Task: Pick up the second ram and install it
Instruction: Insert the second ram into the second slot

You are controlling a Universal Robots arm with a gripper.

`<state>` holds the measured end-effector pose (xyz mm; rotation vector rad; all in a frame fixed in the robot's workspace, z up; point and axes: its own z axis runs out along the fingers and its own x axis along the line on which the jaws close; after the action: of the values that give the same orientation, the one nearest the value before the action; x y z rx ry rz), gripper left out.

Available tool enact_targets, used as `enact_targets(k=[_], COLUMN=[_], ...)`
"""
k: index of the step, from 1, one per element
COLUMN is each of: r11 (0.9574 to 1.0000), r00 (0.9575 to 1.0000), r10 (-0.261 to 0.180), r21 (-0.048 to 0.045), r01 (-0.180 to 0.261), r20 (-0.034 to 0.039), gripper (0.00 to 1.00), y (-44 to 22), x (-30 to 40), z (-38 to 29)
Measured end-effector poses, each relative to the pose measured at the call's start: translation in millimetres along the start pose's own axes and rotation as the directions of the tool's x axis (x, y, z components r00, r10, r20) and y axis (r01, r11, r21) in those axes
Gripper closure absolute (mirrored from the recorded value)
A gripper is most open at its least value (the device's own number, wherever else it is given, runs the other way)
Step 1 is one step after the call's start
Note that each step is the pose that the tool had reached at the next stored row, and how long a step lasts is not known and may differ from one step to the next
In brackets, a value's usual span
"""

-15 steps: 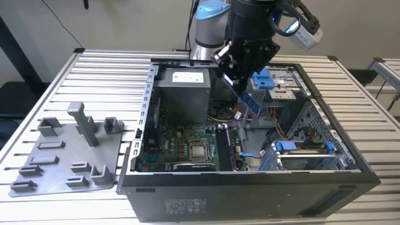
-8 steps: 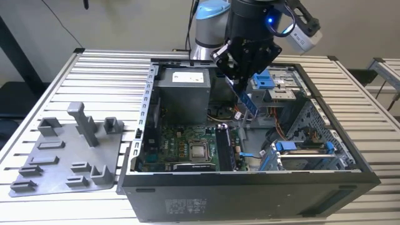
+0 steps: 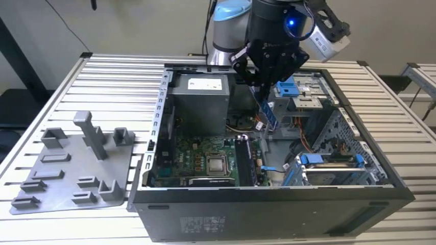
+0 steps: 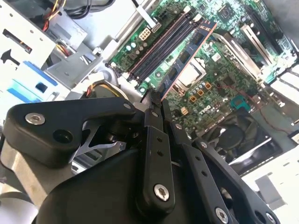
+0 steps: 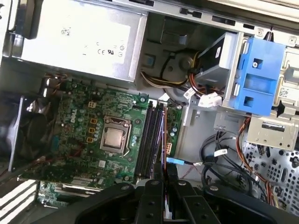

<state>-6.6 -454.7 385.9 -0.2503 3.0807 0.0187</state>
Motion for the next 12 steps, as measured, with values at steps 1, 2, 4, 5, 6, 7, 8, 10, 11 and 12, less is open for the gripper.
enact_targets(k=[1, 2, 4, 5, 6, 7, 8, 10, 11, 12], r11=[0.9999, 0.9996, 0.9983, 0.9974, 0.9963, 0.9951, 0.9937, 0.9904, 0.9885, 0.9865], r00=[0.9999, 0.9996, 0.9983, 0.9974, 0.9963, 0.9951, 0.9937, 0.9904, 0.9885, 0.9865], r10=[0.014, 0.029, 0.057, 0.072, 0.085, 0.099, 0.112, 0.138, 0.151, 0.164], r21=[0.0008, 0.0016, 0.003, 0.0037, 0.0044, 0.0051, 0.0057, 0.0071, 0.0078, 0.0084], r01=[-0.014, -0.029, -0.057, -0.072, -0.085, -0.099, -0.112, -0.138, -0.151, -0.164], r20=[0.0001, 0.0002, 0.0005, 0.0007, 0.0008, 0.0011, 0.0012, 0.0016, 0.0018, 0.002], gripper=[0.86, 0.86, 0.86, 0.86, 0.86, 0.86, 0.86, 0.86, 0.86, 0.86], y=[0.0, 0.0, 0.0, 0.0, 0.0, 0.0, 0.0, 0.0, 0.0, 0.0], x=[0.0, 0.0, 0.0, 0.0, 0.0, 0.0, 0.0, 0.0, 0.0, 0.0], z=[0.0, 0.1, 0.2, 0.2, 0.3, 0.3, 0.3, 0.4, 0.4, 0.4])
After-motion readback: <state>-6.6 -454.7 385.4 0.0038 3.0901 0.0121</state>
